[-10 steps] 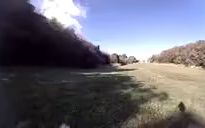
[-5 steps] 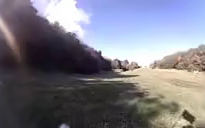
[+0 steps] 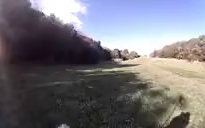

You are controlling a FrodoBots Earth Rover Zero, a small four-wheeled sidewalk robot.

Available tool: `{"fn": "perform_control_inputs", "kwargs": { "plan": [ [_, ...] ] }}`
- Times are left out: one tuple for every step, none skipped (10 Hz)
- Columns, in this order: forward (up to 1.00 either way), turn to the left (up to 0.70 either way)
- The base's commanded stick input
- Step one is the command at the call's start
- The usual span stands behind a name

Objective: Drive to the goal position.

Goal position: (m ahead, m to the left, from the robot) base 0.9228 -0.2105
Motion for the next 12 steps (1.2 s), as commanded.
{"fn": "perform_control_inputs", "kwargs": {
  "plan": [
    [0.70, 0.00],
    [0.70, 0.00],
    [0.70, 0.00],
    [0.70, 0.00],
    [0.70, 0.00],
    [0.70, 0.00],
    [0.70, 0.00],
    [0.70, 0.00],
    [0.70, 0.00],
    [0.70, 0.00],
    [0.70, 0.00],
    [0.70, 0.00]
  ]
}}
